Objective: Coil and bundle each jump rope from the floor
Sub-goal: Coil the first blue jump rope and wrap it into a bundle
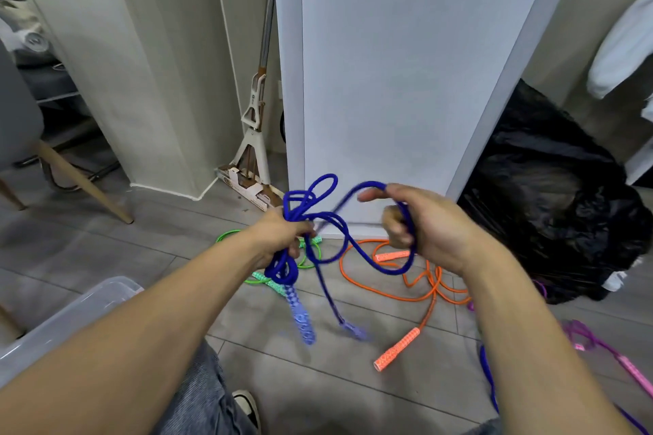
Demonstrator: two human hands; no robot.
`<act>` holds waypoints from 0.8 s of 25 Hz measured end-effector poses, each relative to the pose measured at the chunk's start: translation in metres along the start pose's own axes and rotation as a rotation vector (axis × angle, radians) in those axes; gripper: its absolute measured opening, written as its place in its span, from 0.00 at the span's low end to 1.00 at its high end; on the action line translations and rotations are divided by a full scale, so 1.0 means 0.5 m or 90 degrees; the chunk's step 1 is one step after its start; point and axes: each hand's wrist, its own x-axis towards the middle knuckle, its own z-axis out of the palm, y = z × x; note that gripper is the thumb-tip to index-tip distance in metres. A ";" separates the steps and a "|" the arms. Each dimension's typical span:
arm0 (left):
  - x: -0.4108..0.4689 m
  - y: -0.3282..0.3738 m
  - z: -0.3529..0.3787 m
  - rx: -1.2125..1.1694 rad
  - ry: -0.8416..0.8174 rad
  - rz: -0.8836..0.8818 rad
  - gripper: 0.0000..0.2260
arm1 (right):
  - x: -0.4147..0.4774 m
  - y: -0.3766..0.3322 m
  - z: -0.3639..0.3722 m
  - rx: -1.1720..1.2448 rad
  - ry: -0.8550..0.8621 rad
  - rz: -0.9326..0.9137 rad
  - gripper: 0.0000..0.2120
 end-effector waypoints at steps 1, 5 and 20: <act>-0.005 -0.001 0.012 -0.011 -0.032 -0.025 0.05 | 0.007 0.002 0.026 -0.017 0.002 0.000 0.20; -0.013 -0.008 0.046 -0.019 -0.110 -0.079 0.05 | 0.005 -0.012 0.081 -0.011 -0.021 -0.038 0.19; -0.070 -0.011 0.079 0.033 -0.471 -0.265 0.09 | 0.011 -0.024 -0.080 0.511 0.348 -0.225 0.16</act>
